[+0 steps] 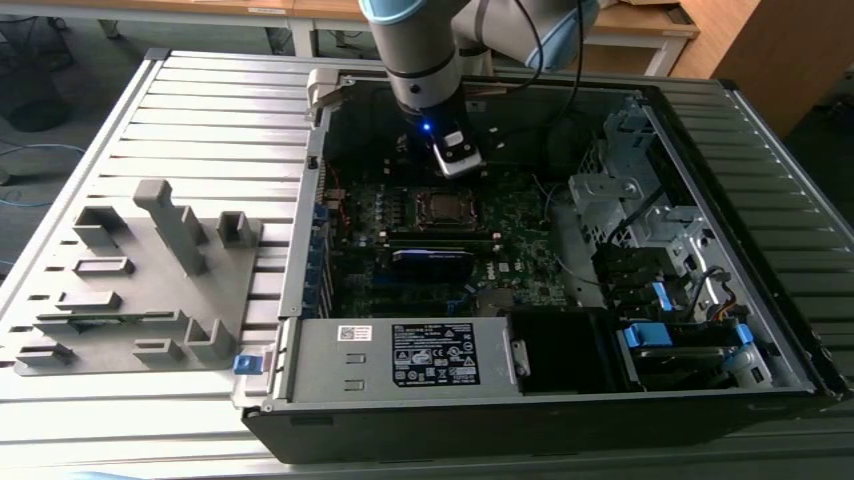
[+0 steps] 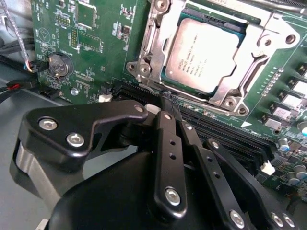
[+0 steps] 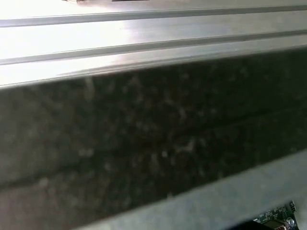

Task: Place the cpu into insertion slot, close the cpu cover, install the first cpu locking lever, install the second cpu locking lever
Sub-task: 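Install the first cpu locking lever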

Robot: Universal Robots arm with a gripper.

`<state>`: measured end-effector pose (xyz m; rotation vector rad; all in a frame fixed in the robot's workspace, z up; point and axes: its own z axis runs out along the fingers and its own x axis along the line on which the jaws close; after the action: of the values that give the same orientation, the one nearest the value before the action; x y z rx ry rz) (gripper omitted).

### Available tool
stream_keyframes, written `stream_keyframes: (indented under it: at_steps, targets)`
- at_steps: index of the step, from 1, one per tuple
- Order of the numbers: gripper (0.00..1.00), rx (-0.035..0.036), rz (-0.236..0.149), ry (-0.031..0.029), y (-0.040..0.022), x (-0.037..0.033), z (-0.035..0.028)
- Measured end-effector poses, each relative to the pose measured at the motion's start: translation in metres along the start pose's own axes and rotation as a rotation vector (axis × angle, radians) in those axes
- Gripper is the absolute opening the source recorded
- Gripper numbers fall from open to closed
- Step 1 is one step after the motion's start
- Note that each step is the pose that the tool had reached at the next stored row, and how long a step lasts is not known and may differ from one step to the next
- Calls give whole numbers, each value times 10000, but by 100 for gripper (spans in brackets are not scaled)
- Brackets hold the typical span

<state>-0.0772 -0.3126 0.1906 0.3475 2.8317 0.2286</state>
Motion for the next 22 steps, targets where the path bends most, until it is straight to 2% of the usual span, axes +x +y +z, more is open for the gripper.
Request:
stream_keyframes:
  at_steps: [7, 17, 19, 22]
  targets:
    - [11, -27, 8, 7, -4, -3, 5]
    - [11, -85, 35, 13, 5, -71, 27]
    - [11, -148, 57, 31, 3, -73, 25]
    - [11, -351, 120, 79, 3, -75, 26]
